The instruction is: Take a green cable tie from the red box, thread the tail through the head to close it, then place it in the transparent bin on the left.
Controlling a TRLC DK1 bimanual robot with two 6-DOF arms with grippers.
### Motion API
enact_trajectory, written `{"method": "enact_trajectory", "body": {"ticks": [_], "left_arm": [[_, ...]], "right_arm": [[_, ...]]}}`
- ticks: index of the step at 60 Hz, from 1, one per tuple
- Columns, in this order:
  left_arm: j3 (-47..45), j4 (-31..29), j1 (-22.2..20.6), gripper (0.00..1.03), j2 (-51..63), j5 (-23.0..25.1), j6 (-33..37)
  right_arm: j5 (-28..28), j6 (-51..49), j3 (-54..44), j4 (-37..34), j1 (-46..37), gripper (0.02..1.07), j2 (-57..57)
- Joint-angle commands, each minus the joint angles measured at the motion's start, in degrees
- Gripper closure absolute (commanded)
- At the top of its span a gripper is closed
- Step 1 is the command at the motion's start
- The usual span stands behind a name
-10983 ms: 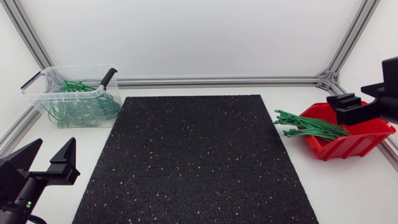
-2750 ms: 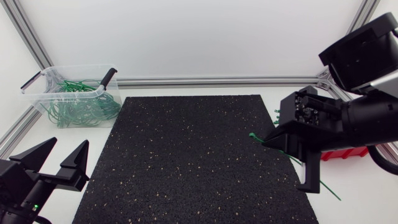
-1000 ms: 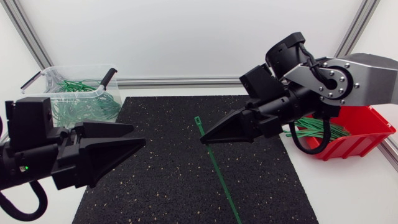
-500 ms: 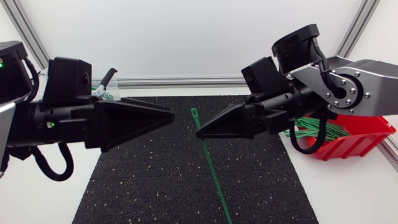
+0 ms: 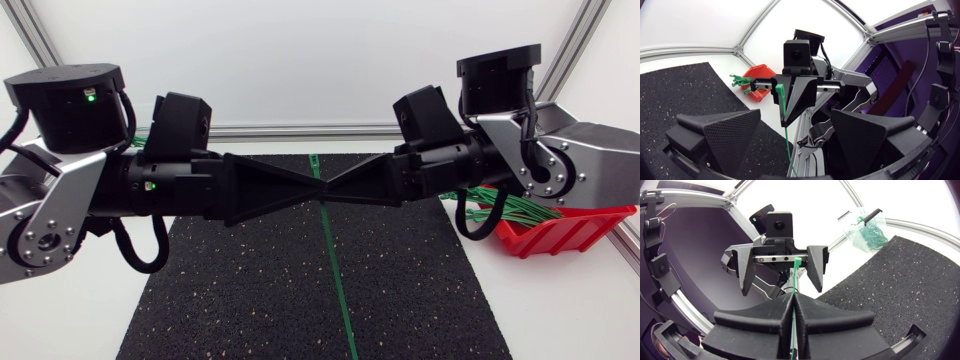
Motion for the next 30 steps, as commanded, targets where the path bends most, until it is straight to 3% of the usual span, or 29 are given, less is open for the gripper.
{"method": "enact_trajectory", "body": {"ticks": [1, 25, 30], "left_arm": [[2.24, 1.14, -0.36, 0.09, 1.03, 0.54, -2.04], [1.36, 2.55, 1.48, 0.56, 1.03, 0.37, -4.24], [1.36, 2.55, 1.57, 0.7, 0.94, 0.1, -4.41]], "right_arm": [[-0.26, 2.2, -1.28, 1.23, -0.5, 1.01, -0.31], [0.53, 3.34, -2.43, 3.69, -0.23, 1.01, -0.48], [0.62, 3.34, -2.6, 3.69, -0.15, 1.01, -0.84]]}}
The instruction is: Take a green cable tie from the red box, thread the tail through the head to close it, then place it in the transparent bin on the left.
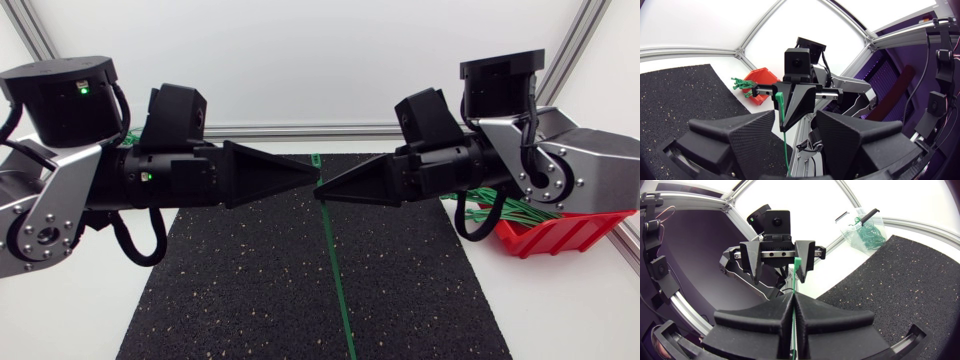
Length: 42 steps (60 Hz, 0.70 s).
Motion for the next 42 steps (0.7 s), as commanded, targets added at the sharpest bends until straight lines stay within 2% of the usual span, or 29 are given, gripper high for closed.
{"method": "enact_trajectory", "body": {"ticks": [1, 5, 42], "left_arm": [[0.81, 1.13, 0.41, 0.73, 0.74, 0.06, -1.79], [0.81, 1.21, 0.41, 0.79, 1.09, -0.12, -1.97], [1.6, 1.21, -0.82, 0.79, 2.32, -1.52, -2.14]], "right_arm": [[0.12, 1.24, -1.44, 0.89, 0.25, 1.01, -0.9], [0.12, 1.24, -1.53, 0.98, 0.25, 1.01, -1.08], [0.56, 1.59, -2.41, 1.51, 1.04, 1.01, -1.78]]}}
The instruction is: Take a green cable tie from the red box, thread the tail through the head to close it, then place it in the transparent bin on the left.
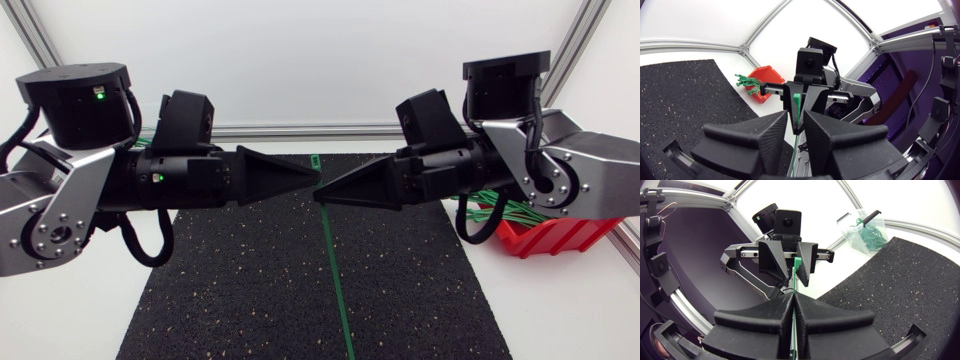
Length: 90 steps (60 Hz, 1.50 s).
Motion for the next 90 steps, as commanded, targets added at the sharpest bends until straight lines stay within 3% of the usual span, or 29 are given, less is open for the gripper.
{"method": "enact_trajectory", "body": {"ticks": [1, 18, 24, 32, 35, 90], "left_arm": [[1.52, 1.13, -0.58, 0.79, 0.47, -0.25, -1.07], [1.6, 1.04, -1.46, 0.8, 0.64, -1.05, -1.07], [1.52, 1.13, -1.46, 0.92, 0.55, -1.66, -1.07], [1.34, 1.22, -1.46, 0.94, 0.47, -1.92, -1.07], [1.43, 1.22, -1.37, 0.99, 0.47, -2.01, -1.07], [2.04, 0.07, -0.93, 0.99, 0.11, -3.07, -2.13]], "right_arm": [[0.21, 1.55, -1.47, 0.66, 0.34, 1.01, -0.62], [0.47, 1.55, -1.65, 0.66, 0.34, 1.01, -0.97], [0.56, 1.55, -1.74, 0.66, 0.34, 1.01, -1.06], [0.74, 1.55, -1.82, 0.66, 0.51, 1.01, -1.06], [1.0, 1.55, -1.82, 0.75, 0.6, 1.01, -0.97], [5.83, 1.2, -2.26, 2.06, 4.82, 1.01, -0.01]]}}
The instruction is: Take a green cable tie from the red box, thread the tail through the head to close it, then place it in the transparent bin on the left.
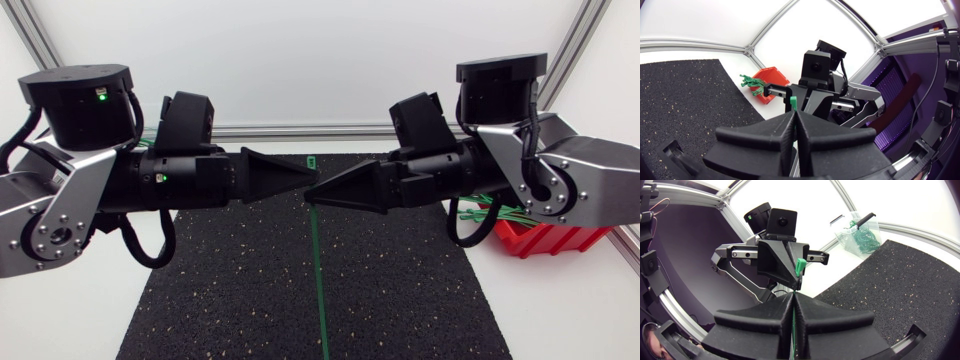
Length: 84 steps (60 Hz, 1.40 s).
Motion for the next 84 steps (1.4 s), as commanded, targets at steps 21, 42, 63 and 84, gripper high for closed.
{"method": "enact_trajectory", "body": {"ticks": [21, 42, 63, 84], "left_arm": [[4.15, -3.73, 4.96, 0.99, -0.13, 3.25, -1.51], [6.0, -6.37, 11.64, 0.99, 1.02, 9.22, 1.03], [8.81, -8.65, 15.59, 1.0, 5.59, 15.11, 1.39], [10.74, -9.27, 19.02, 0.99, 9.98, 18.28, 2.18]], "right_arm": [[0.84, -5.77, -1.41, -5.27, -2.63, 0.27, -2.1], [12.7, -33.81, 2.63, -23.2, -2.19, 0.06, 0.01], [32.13, -47.08, 5.45, -31.9, -0.96, 0.06, 1.07], [42.58, -55.34, 4.83, -30.23, 4.49, 0.06, 0.98]]}}
